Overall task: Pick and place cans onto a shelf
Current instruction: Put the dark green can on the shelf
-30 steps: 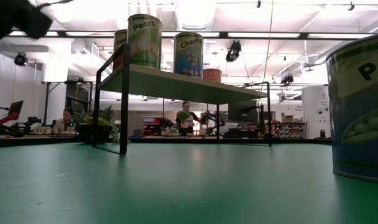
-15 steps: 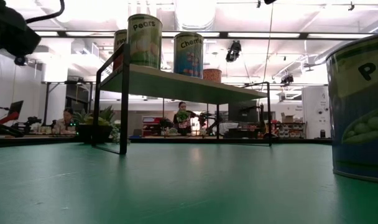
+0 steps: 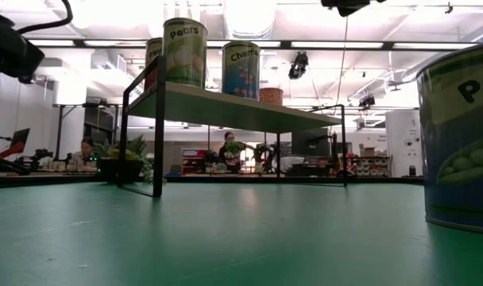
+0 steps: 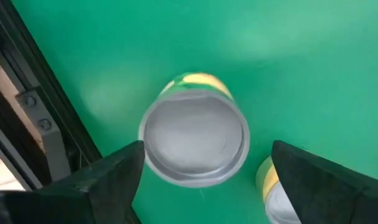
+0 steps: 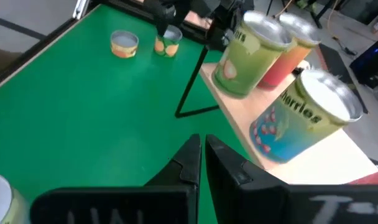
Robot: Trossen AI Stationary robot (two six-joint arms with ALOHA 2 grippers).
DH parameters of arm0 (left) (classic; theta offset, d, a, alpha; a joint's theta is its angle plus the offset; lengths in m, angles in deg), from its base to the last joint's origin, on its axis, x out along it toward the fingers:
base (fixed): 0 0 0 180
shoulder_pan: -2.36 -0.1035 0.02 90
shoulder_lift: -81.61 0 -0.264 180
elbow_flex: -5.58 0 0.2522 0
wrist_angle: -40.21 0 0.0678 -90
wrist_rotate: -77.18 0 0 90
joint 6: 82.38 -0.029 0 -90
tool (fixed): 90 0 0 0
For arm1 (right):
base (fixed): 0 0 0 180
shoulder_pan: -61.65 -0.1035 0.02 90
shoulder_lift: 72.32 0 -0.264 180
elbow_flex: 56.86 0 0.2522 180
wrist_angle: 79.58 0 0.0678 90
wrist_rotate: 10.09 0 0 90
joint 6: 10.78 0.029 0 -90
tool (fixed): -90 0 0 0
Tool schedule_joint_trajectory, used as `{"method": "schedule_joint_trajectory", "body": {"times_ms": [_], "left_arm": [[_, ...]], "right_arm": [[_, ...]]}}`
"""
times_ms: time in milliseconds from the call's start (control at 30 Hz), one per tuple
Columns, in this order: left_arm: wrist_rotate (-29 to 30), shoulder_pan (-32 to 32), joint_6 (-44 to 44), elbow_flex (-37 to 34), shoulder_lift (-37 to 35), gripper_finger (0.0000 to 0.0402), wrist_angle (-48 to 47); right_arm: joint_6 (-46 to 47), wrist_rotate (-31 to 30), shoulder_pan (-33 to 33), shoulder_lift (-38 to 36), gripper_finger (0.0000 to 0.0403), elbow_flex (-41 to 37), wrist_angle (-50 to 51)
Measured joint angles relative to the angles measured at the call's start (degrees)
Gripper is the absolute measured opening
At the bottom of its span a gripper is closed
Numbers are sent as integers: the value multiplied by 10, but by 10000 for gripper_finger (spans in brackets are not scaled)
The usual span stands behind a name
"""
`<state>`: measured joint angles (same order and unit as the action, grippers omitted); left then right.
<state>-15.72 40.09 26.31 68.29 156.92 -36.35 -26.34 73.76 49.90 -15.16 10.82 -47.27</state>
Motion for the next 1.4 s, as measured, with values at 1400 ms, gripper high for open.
{"method": "schedule_joint_trajectory", "body": {"times_ms": [1400], "left_arm": [[-169, -8, -216, 348, 129, 284, -106]], "right_arm": [[21, 1, 0, -135, 13, -91, 4]]}}
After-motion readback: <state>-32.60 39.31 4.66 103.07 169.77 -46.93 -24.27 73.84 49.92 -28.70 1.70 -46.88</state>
